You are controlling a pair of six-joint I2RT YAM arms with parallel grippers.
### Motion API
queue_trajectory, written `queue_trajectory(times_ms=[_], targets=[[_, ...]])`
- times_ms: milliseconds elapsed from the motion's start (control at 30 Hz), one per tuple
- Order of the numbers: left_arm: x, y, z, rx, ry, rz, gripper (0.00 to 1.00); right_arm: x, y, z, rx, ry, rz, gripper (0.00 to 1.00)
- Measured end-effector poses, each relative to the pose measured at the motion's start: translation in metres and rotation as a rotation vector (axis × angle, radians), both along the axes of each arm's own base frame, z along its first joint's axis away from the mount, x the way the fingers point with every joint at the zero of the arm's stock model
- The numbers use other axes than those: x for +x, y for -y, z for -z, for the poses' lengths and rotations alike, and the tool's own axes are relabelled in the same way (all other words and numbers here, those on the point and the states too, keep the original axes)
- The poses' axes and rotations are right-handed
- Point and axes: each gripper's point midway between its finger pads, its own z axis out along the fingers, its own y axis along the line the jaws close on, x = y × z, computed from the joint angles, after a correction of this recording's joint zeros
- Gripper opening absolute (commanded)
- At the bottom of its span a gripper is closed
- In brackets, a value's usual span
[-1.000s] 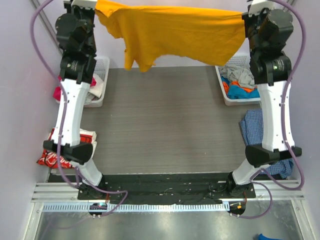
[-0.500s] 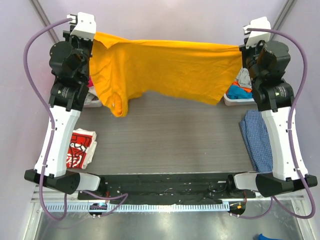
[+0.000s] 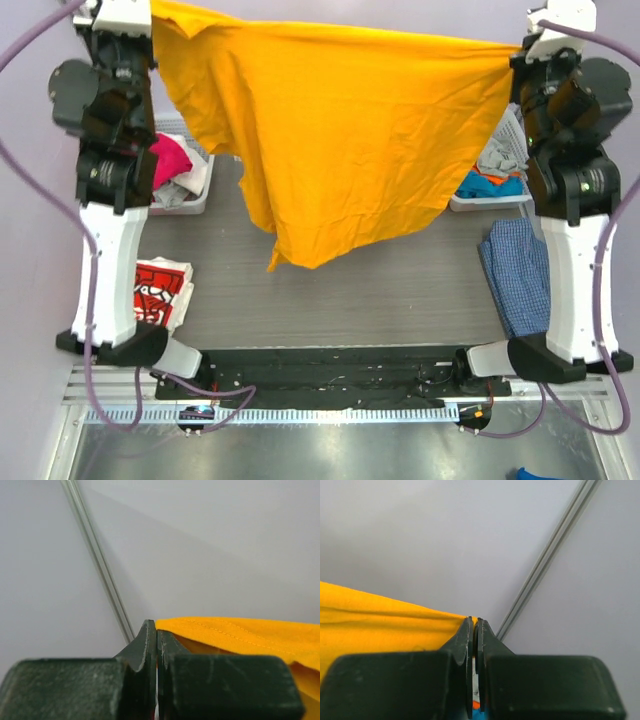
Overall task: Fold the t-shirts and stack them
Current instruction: Flatten out the tshirt
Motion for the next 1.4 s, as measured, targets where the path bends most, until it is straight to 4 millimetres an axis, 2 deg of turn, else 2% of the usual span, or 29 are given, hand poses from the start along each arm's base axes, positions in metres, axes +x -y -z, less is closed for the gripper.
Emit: queue_trajectory(times_ms=[100, 133, 233, 300, 367, 467, 533, 633, 733, 833, 900, 967, 1000, 1100, 1133, 1167, 1233, 1267, 1333, 1367, 1400], targets=[[0.033, 0.001, -0.019, -0.011, 0.066, -0.028, 0.00, 0.028, -0.002, -0.004, -0.010, 0.006, 0.015, 0.01], [0.052, 0.002, -0.018, -0.014, 0.075, -0.040, 0.00, 0.046, -0.003, -0.003, -0.017, 0.003, 0.026, 0.01], [0.112, 0.002, 0.006, -0.015, 0.052, -0.082, 0.00, 0.095, -0.006, 0.016, -0.043, -0.044, 0.048, 0.01], [0.155, 0.001, 0.039, -0.005, 0.001, -0.108, 0.00, 0.125, -0.008, 0.033, -0.062, -0.082, 0.065, 0.01], [0.189, -0.001, 0.076, 0.007, -0.065, -0.128, 0.00, 0.149, -0.009, 0.045, -0.078, -0.101, 0.079, 0.01], [0.201, -0.007, 0.093, 0.003, -0.098, -0.139, 0.00, 0.167, -0.010, 0.055, -0.093, -0.113, 0.089, 0.01], [0.197, -0.013, 0.086, -0.013, -0.072, -0.141, 0.00, 0.167, -0.011, 0.053, -0.096, -0.107, 0.090, 0.01], [0.176, -0.020, 0.059, -0.033, -0.007, -0.137, 0.00, 0.154, -0.012, 0.032, -0.087, -0.052, 0.083, 0.01], [0.140, -0.025, 0.031, -0.042, 0.044, -0.126, 0.00, 0.131, -0.012, 0.013, -0.074, -0.006, 0.073, 0.01], [0.095, -0.028, 0.009, -0.054, 0.087, -0.098, 0.00, 0.096, -0.010, 0.005, -0.056, 0.015, 0.052, 0.01], [0.067, -0.029, 0.008, -0.061, 0.081, -0.077, 0.00, 0.069, -0.008, 0.010, -0.039, 0.012, 0.034, 0.01], [0.047, -0.028, 0.021, -0.062, 0.053, -0.055, 0.00, 0.047, -0.008, 0.026, -0.021, 0.000, 0.012, 0.01], [0.041, -0.027, 0.032, -0.061, 0.023, -0.042, 0.00, 0.037, -0.008, 0.039, -0.015, -0.022, 0.003, 0.01], [0.036, -0.023, 0.089, -0.038, -0.109, -0.015, 0.00, 0.023, -0.009, 0.087, -0.001, -0.110, -0.015, 0.01], [0.038, -0.021, 0.119, -0.026, -0.172, -0.007, 0.00, 0.021, -0.011, 0.117, 0.003, -0.171, -0.025, 0.01], [0.040, -0.017, 0.152, -0.011, -0.252, 0.006, 0.00, 0.020, -0.011, 0.139, 0.001, -0.224, -0.029, 0.01], [0.043, -0.007, 0.231, 0.028, -0.437, 0.039, 0.00, 0.018, -0.014, 0.196, 0.001, -0.360, -0.045, 0.01], [0.041, -0.002, 0.263, 0.046, -0.515, 0.054, 0.00, 0.016, -0.015, 0.220, -0.001, -0.423, -0.053, 0.01], [0.028, 0.014, 0.344, 0.112, -0.713, 0.110, 0.00, 0.006, -0.018, 0.275, -0.004, -0.571, -0.076, 0.01], [0.020, 0.019, 0.370, 0.143, -0.785, 0.132, 0.00, -0.002, -0.019, 0.302, -0.007, -0.648, -0.088, 0.01], [0.008, 0.024, 0.398, 0.176, -0.868, 0.160, 0.00, -0.009, -0.019, 0.320, -0.011, -0.704, -0.096, 0.01]])
